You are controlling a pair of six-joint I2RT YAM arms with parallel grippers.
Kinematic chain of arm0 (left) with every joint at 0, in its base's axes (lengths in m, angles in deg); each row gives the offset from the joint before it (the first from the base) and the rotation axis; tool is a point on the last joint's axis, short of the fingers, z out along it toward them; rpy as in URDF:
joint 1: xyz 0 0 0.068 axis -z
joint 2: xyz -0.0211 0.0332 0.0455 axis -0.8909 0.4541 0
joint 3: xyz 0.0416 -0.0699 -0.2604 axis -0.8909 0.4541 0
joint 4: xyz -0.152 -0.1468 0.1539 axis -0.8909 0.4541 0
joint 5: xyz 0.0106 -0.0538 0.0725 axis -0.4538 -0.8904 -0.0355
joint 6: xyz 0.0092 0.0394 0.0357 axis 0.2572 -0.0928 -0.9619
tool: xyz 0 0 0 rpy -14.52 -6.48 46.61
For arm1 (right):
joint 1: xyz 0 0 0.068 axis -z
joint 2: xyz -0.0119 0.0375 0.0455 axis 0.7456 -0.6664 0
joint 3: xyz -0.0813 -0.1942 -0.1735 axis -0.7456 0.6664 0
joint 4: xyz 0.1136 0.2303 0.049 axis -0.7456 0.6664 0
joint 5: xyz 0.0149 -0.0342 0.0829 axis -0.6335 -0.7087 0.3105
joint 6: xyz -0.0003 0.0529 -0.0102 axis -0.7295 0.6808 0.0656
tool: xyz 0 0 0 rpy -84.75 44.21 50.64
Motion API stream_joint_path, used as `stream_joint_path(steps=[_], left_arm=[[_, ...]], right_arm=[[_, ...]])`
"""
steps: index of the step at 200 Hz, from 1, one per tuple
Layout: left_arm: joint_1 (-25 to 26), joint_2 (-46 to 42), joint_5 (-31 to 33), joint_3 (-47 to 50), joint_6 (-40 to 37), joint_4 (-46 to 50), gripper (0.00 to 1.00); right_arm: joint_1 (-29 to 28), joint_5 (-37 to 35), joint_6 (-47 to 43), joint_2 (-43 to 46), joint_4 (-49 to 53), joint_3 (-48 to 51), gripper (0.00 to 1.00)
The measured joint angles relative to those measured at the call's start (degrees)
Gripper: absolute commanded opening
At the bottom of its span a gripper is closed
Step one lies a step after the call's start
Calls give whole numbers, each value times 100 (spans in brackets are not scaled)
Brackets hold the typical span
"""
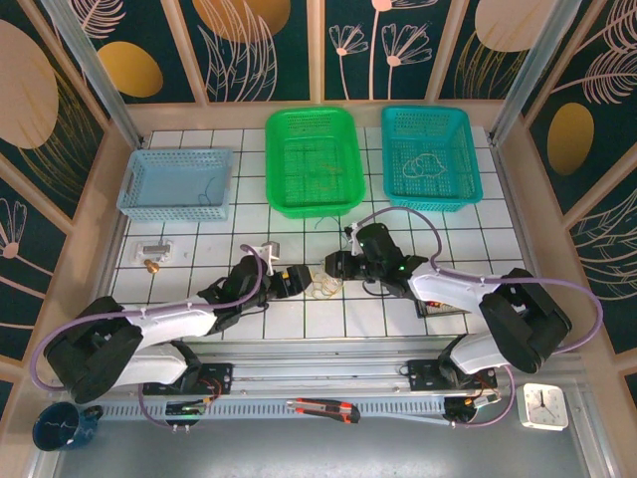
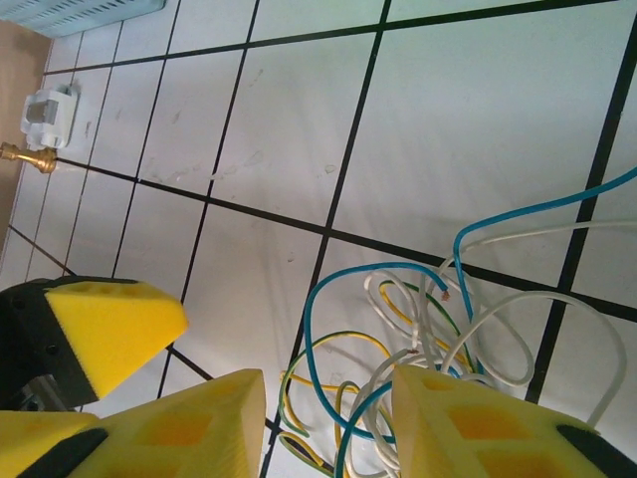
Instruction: Untangle the cables
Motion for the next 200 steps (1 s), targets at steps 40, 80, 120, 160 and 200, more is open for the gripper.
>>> stream_joint_path(steps=[40, 80, 120, 160, 200], left_arm=[[0, -72, 92, 17, 22, -2, 84], [0, -72, 114, 17, 24, -2, 85], [0, -72, 114, 17, 24, -2, 85], [0, -72, 114, 17, 24, -2, 86], [0, -72, 114, 15, 24, -2, 86]], right_arm=[[-7, -96, 2, 17, 4, 190, 38], [-11, -140, 11, 28, 0, 275, 25], [-35, -197, 17, 177, 20, 350, 0], [-37, -223, -2, 501, 138, 350, 0], [-37, -223, -4, 1060, 358, 304, 0]])
